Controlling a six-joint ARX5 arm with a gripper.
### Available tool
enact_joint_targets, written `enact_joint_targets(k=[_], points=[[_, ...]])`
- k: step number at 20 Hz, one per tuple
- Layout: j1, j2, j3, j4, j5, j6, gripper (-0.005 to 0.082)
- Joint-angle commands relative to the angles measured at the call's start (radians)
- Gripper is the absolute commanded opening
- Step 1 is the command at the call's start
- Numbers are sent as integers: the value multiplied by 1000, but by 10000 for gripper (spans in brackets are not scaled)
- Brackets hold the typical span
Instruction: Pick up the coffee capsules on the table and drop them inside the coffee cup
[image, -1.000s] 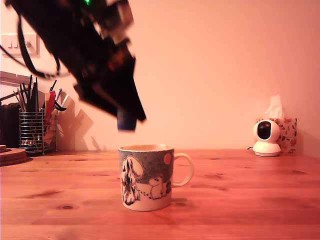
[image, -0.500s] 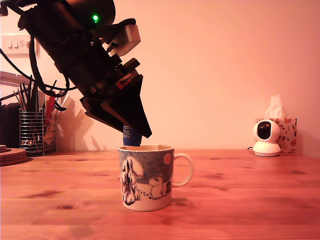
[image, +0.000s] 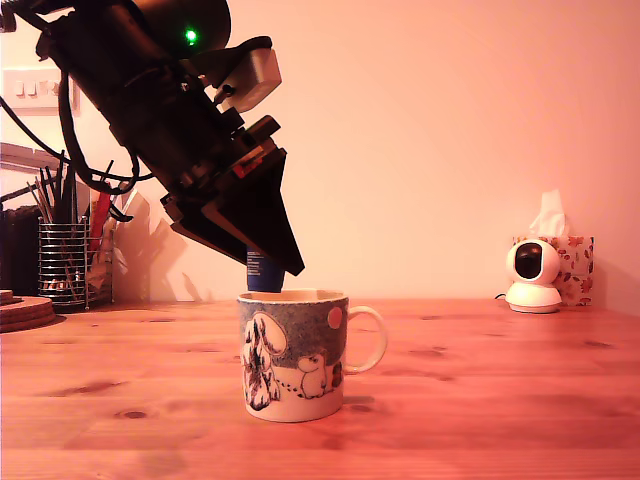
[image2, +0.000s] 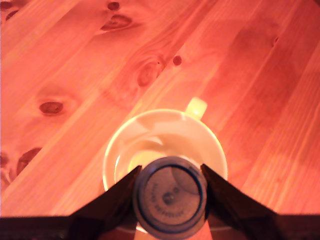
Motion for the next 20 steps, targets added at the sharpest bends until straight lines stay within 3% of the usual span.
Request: enact_joint_targets(k=[1,8,12,13,15,19,20], points=[[1,10,15,10,5,-4,181],[1,10,15,6,5,-4,207],[1,10,16,11,3,-2,551],[1,10,16,11,3,13,593],[1,9,19,11,6,40,590],[1,2,39,-3,13,42,578],[1,-7,46,-14,13,42,542]])
